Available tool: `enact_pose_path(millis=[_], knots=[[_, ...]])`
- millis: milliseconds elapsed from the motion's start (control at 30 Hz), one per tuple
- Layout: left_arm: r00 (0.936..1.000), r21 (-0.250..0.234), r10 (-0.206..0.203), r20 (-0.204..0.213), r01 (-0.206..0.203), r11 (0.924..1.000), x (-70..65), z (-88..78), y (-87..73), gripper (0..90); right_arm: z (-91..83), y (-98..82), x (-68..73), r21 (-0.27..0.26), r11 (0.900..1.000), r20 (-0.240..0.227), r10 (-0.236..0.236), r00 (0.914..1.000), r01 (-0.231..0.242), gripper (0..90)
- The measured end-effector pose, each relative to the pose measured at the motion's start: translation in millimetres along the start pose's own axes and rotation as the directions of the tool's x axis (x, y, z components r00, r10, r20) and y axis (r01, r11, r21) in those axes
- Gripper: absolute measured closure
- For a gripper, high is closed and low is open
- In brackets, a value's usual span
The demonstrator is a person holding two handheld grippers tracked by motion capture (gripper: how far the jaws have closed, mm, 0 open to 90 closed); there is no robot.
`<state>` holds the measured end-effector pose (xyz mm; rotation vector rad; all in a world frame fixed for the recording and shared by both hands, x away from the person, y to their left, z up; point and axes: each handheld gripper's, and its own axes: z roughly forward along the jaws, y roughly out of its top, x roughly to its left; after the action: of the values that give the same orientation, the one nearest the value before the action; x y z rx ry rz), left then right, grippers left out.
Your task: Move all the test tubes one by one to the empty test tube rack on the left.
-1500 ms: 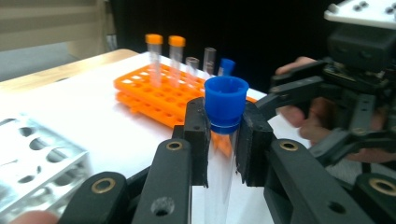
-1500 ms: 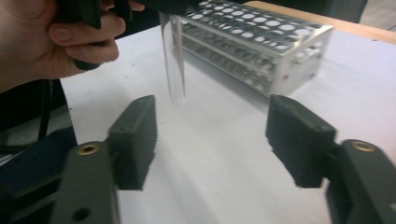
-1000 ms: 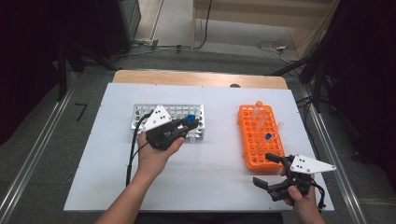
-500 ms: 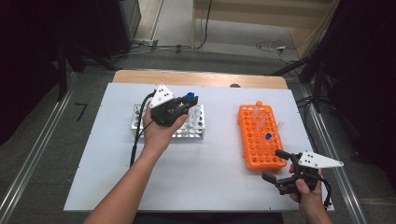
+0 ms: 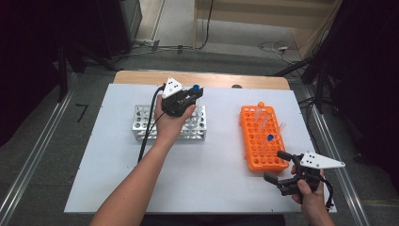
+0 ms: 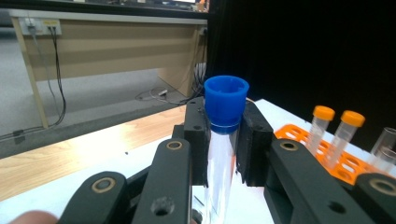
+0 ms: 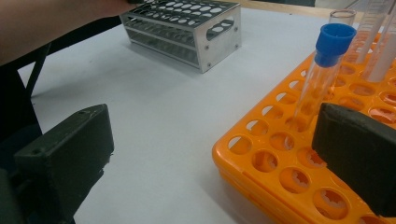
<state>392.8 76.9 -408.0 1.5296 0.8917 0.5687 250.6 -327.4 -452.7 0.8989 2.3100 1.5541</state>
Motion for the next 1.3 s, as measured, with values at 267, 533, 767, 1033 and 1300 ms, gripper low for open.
enact_pose_path(millis=[267,533,767,1033,1300], knots=[[0.9992,0.021,-0.010,-0.038,0.011,0.9997,4.9,19.1,-5.6,76.8,-1.7,-0.6,-2.4,-0.009,1.000,0.001,0.012,0.9999,-0.012,0.0],[0.9974,0.059,-0.013,-0.070,0.017,0.9981,8.3,27.0,-11.5,76.8,-1.3,-1.1,-3.9,-0.011,1.000,-0.003,0.018,0.9998,-0.018,0.0],[0.9964,0.108,0.002,-0.085,0.007,0.9942,7.3,31.0,-14.5,76.0,-0.8,-1.1,-3.9,-0.011,1.000,-0.004,0.020,0.9998,-0.020,0.0],[0.9947,0.193,0.010,-0.102,0.010,0.9812,9.0,35.2,-16.5,74.0,-0.2,-1.6,-4.6,-0.012,1.000,-0.003,0.024,0.9997,-0.024,0.0],[0.9954,0.222,0.073,-0.062,-0.057,0.9734,3.7,38.1,-16.4,76.0,0.4,-1.6,-4.4,-0.009,1.000,-0.004,0.025,0.9997,-0.025,0.0]])
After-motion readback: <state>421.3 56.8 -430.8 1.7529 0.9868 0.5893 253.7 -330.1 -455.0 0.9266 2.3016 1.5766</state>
